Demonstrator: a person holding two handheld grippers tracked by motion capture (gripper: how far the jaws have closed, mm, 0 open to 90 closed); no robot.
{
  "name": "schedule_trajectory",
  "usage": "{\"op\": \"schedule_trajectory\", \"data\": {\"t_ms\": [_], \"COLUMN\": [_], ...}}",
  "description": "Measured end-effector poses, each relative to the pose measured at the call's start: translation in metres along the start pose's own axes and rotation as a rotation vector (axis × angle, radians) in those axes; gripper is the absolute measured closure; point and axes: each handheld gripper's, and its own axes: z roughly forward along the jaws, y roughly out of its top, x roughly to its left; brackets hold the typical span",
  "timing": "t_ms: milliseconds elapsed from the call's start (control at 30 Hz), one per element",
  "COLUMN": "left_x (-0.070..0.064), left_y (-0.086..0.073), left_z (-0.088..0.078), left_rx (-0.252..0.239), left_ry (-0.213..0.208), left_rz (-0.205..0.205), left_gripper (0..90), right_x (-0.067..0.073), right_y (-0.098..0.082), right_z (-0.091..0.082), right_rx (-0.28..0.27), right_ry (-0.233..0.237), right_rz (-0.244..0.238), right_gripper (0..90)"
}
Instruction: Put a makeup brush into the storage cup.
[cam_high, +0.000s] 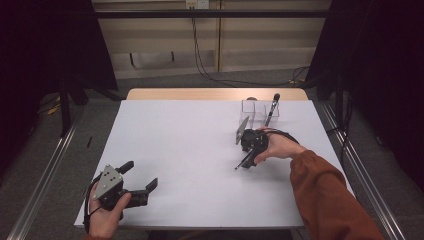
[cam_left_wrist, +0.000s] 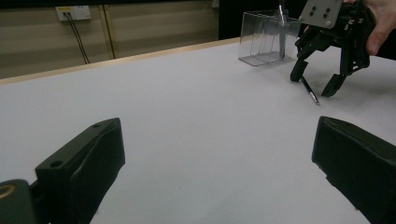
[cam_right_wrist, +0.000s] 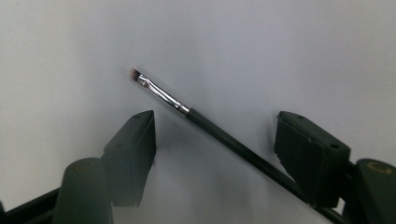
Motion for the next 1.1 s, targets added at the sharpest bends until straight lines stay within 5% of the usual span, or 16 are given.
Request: {"op": "schedule_trajectory", "data": {"t_ms": [267, 567, 1100], "left_x": [0.0, -0.001, 0.0], "left_y": [0.0, 0.0, 0.0], "left_z": [0.0, 0.0, -0.001], "left_rx": [0.002, 0.003, 0.003], "left_ry": [0.002, -0.004, -0.002], "left_rz": [0.002, 0.007, 0.007], "left_gripper": [2.5, 2.5, 2.5], "right_x": [0.003, 0.007, 0.009], "right_y": [0.001, 0.014, 0.016], "right_z": [-0.001, -0.002, -0.003], "right_rx": [0.006, 0.095, 0.127], "right_ry": [-0.002, 0.008, 0.037], "right_rz": [-0.02, -0.079, -0.06], "right_gripper": [41.2, 63.1, 86.6]}}
